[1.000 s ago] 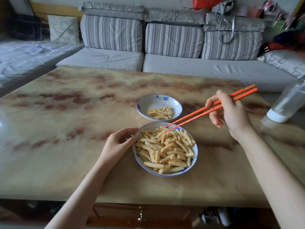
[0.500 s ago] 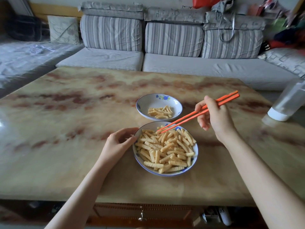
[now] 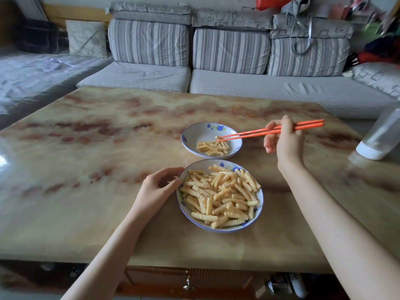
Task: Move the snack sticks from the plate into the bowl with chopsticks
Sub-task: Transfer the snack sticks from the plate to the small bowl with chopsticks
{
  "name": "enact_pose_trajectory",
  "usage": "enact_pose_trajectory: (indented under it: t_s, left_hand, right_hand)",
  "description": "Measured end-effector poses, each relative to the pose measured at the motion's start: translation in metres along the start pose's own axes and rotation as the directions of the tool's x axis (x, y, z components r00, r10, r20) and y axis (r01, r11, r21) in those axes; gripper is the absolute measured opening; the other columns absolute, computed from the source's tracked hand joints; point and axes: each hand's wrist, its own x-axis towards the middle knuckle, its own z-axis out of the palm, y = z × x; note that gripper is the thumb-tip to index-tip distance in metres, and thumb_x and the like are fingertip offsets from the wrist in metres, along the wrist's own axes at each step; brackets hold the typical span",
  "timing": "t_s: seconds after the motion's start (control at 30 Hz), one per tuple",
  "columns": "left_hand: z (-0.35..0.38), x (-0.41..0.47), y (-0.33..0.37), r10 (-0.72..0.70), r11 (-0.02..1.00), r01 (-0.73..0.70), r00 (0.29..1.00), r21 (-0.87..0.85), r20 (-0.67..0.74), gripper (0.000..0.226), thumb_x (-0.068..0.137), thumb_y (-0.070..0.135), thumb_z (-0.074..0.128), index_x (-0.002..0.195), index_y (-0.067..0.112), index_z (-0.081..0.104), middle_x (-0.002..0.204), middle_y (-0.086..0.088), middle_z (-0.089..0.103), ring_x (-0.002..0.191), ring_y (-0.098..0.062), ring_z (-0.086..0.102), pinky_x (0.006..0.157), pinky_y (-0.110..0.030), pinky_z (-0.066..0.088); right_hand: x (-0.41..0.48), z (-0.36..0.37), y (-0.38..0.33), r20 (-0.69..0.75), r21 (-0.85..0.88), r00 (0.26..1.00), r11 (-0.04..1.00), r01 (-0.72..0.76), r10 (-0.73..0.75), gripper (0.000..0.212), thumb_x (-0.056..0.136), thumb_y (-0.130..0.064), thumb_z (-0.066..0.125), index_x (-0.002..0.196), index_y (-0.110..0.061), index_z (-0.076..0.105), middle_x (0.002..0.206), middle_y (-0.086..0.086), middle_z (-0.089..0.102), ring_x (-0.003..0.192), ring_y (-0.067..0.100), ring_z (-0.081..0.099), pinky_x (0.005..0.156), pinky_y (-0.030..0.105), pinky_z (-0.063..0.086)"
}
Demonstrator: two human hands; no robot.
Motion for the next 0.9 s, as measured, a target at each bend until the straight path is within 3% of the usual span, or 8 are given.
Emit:
enact_pose_trajectory:
  t_s: [0.27,0.47,0.7,0.9]
  left_hand:
    - [0.0,0.001,-0.002,-0.001,1.0,0.001,1.0,-0.013,0.001,0.031,0.076,0.029,0.061,0.105,0.026,0.073,0.097,0.012,0.074,0.094,-0.01,0.069,0.083,-0.018,0.052]
    - [0.0,0.002,-0.003,-0.002,1.0,0.002,1.0,-0.013,0.008,0.043,0.068,0.044,0.06,0.105,0.027,0.073,0.098,0.011,0.074,0.096,-0.012,0.069,0.088,-0.025,0.053]
    - [0.001,0.002,-0.003,-0.001,1.0,0.001,1.0,-0.016,-0.002,0.032,0.075,0.029,0.061,0.105,0.026,0.073,0.097,0.012,0.074,0.096,-0.011,0.069,0.087,-0.022,0.053]
    - [0.0,0.002,-0.002,0.008,1.0,-0.008,1.0,-0.013,0.004,0.041,0.069,0.044,0.062,0.105,0.027,0.073,0.098,0.014,0.074,0.096,-0.008,0.068,0.085,-0.017,0.052]
  right_hand:
    - [0.001,0.001,0.011,0.006,-0.018,1.0,1.0,-0.012,0.012,0.043,0.102,-0.025,0.031,0.07,-0.009,0.055,0.035,0.001,0.05,0.029,0.013,0.041,0.035,0.016,0.031]
    - [-0.006,-0.019,0.0,0.002,0.009,1.0,1.0,0.024,-0.024,0.043,0.101,-0.024,0.031,0.067,-0.01,0.054,0.035,0.001,0.049,0.029,0.015,0.039,0.035,0.017,0.028]
    - [-0.022,-0.046,-0.02,0.221,-0.048,0.975,0.999,-0.001,0.011,0.045,0.102,-0.024,0.031,0.069,-0.005,0.054,0.035,0.007,0.044,0.029,0.018,0.035,0.035,0.017,0.026]
    - [-0.031,-0.052,-0.032,0.345,-0.15,0.939,0.987,0.059,-0.003,0.048,0.103,-0.024,0.029,0.069,-0.004,0.056,0.033,0.006,0.041,0.029,0.018,0.03,0.034,0.018,0.024]
